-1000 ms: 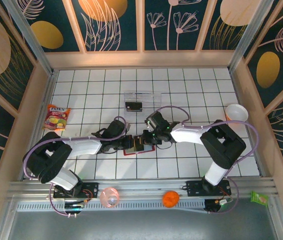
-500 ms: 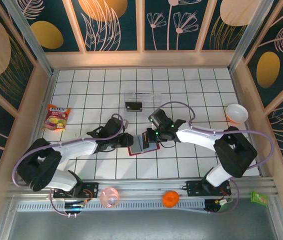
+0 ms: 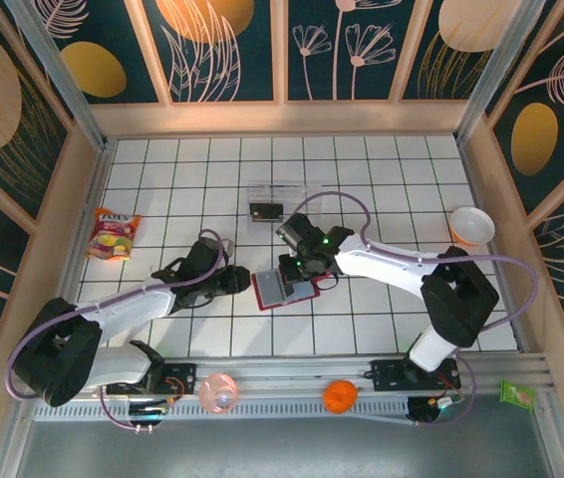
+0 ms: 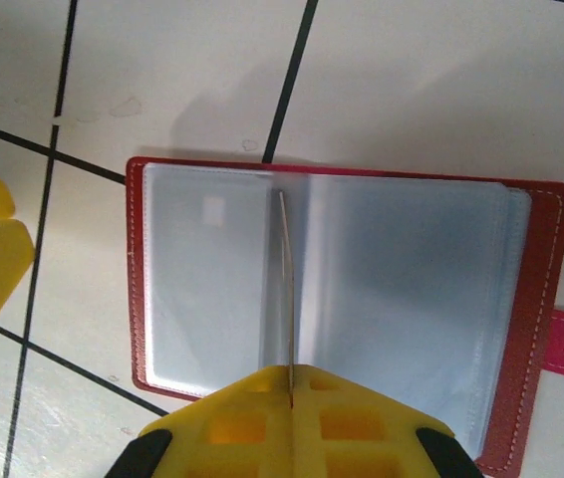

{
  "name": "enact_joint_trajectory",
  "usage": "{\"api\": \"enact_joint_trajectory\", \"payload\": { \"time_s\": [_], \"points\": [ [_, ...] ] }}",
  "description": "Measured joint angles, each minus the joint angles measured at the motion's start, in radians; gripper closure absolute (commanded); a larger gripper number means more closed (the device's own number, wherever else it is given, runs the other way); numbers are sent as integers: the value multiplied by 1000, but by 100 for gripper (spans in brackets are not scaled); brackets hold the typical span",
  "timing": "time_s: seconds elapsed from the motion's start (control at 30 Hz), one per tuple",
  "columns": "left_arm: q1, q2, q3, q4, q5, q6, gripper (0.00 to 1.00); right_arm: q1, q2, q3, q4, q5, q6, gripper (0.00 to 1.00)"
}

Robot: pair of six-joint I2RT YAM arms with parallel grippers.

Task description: Take the credit cards out of the card holder

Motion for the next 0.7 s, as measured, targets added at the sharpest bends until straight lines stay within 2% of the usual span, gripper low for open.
{"api": "enact_joint_trajectory", "payload": {
  "time_s": [0.2,0.3,0.37,0.4,0.57,0.7],
  "points": [
    [0,0,-25,18,4,-4,62,23,77,24,-27,0,-4,100],
    [0,0,-29,18,7,-4,62,31,85,35,-19,-6,-3,95],
    [0,0,-30,19,7,-4,60,32,87,36,-14,-6,-3,96],
    [0,0,-31,21,7,-4,59,32,87,36,-14,-6,-3,100],
    [0,-1,-31,21,14,-4,57,26,84,35,-13,-5,-9,100],
    [0,-2,-31,21,32,-4,56,2,47,35,6,7,-75,100]
  ]
}}
